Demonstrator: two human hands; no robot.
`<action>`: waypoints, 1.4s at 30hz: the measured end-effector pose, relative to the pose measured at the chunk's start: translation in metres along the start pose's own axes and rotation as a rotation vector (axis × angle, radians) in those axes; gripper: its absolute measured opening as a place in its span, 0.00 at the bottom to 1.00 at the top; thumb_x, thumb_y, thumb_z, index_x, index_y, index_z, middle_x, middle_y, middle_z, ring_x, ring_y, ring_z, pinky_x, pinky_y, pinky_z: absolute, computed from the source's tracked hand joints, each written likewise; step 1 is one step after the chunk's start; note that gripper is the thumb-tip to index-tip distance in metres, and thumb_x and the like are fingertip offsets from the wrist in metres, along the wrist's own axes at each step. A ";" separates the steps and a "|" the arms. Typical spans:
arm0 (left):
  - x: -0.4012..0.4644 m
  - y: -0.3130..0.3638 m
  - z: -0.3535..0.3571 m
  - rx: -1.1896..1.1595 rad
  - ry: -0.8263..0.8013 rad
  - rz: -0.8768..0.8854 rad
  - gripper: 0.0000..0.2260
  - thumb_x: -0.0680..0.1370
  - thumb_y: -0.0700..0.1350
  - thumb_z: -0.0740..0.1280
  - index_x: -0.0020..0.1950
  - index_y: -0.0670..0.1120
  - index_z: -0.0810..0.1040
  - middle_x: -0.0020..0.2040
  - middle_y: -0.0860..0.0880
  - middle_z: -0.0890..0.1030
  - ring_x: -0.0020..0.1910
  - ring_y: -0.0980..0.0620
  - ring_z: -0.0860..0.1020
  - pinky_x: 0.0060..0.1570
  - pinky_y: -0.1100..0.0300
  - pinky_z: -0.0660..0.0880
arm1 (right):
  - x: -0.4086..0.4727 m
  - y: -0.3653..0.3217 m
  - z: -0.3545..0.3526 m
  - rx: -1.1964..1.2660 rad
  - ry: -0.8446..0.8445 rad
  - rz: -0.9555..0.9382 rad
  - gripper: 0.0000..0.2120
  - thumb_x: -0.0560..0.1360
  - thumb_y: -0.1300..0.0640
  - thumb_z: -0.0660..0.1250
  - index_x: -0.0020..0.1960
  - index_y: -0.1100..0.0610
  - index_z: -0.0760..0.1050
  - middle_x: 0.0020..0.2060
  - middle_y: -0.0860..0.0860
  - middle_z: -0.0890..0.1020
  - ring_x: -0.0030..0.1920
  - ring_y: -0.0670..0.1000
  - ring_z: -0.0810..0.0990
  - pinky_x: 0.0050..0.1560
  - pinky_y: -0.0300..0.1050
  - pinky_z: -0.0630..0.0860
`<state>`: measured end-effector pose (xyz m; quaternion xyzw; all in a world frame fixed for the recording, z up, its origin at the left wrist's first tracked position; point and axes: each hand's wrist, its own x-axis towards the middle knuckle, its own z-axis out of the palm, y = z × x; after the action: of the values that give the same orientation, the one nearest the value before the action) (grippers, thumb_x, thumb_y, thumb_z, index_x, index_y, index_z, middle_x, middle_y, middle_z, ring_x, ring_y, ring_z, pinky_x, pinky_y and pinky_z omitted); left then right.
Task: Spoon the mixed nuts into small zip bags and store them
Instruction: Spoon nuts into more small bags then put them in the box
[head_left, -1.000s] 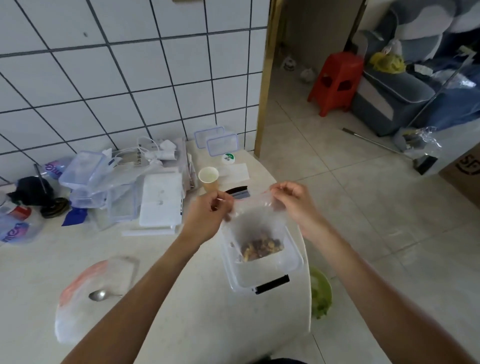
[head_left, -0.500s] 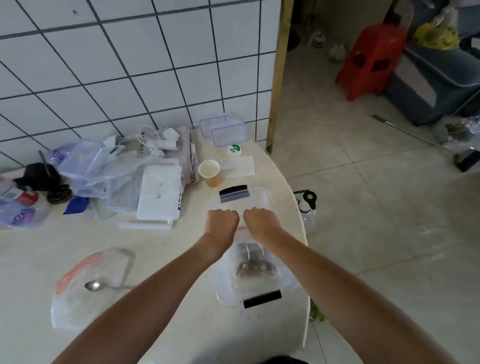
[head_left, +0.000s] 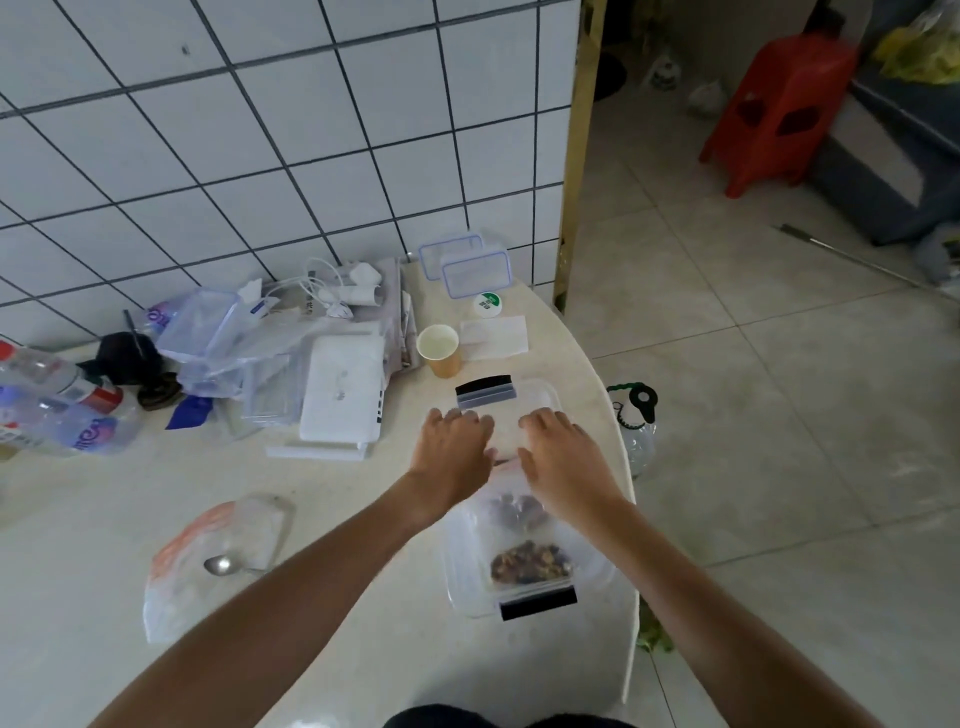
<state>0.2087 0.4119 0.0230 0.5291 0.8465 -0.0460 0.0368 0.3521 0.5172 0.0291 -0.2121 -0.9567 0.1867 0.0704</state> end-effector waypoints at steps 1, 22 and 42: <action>0.001 -0.006 -0.006 -0.080 0.068 0.004 0.10 0.81 0.51 0.66 0.58 0.49 0.80 0.56 0.50 0.84 0.56 0.46 0.81 0.59 0.49 0.72 | -0.011 0.003 -0.009 0.070 0.044 0.029 0.15 0.83 0.55 0.63 0.68 0.58 0.72 0.63 0.52 0.78 0.61 0.50 0.78 0.61 0.43 0.75; 0.003 -0.057 -0.017 -0.765 0.017 -0.028 0.12 0.84 0.53 0.63 0.58 0.45 0.78 0.45 0.50 0.82 0.41 0.54 0.79 0.39 0.73 0.70 | -0.176 -0.095 0.048 1.285 0.548 1.194 0.09 0.80 0.51 0.71 0.56 0.55 0.80 0.44 0.51 0.87 0.42 0.50 0.88 0.43 0.50 0.86; -0.213 0.161 0.033 -1.159 -0.574 0.345 0.17 0.76 0.60 0.67 0.55 0.50 0.79 0.49 0.48 0.84 0.47 0.49 0.83 0.44 0.55 0.81 | -0.512 -0.164 0.036 1.003 1.321 1.497 0.12 0.75 0.58 0.76 0.58 0.53 0.82 0.43 0.42 0.88 0.40 0.40 0.86 0.34 0.31 0.78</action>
<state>0.4474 0.2879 0.0076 0.5182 0.5941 0.2838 0.5459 0.7431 0.1466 0.0312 -0.7397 -0.1788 0.3975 0.5126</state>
